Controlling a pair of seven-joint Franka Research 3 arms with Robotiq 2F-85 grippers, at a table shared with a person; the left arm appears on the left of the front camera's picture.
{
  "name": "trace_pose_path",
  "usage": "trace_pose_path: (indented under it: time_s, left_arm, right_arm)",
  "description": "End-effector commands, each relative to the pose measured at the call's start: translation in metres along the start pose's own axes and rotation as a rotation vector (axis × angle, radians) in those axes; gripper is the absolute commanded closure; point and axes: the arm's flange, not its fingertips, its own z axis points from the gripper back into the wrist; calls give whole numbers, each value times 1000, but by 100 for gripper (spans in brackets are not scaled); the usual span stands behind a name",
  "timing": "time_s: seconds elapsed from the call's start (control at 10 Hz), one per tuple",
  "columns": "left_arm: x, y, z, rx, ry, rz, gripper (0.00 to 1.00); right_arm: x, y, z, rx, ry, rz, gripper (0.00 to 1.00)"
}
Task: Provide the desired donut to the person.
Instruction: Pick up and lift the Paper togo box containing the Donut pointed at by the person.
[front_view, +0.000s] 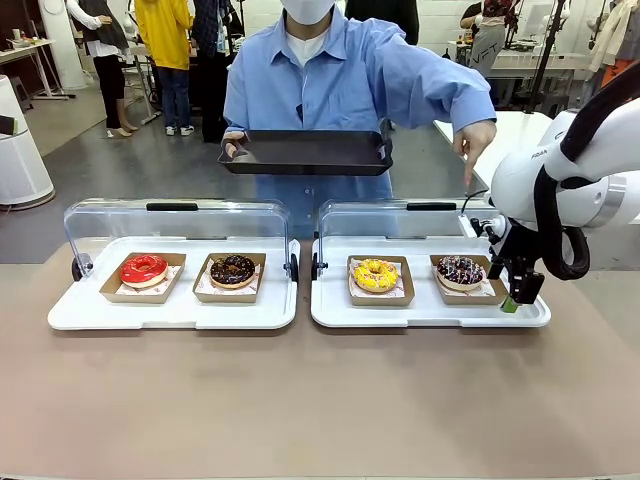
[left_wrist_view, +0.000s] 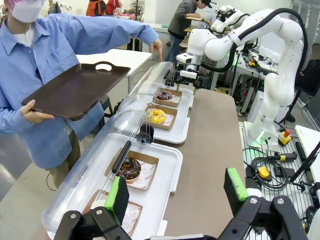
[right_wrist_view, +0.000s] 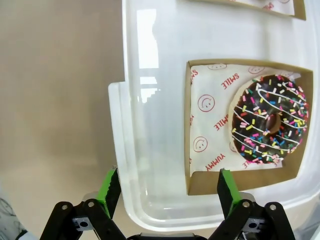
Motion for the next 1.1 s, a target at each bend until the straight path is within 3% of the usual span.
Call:
trace_pose_path:
  time_s: [0.0, 0.8, 0.9, 1.0]
  left_arm:
    - [1, -1, 1, 0, -8, -5, 0]
    - [1, -1, 1, 0, -8, -5, 0]
    - [1, -1, 1, 0, -8, -5, 0]
    - [1, -1, 1, 0, -8, -5, 0]
  right_arm:
    - [-3, -10, -6, -13, -6, 3, 0]
    - [-4, -27, -24, 1, -2, -13, 0]
    - [-4, -27, -24, 0, -4, -7, 58]
    - [-4, -27, -25, 3, -2, -7, 59]
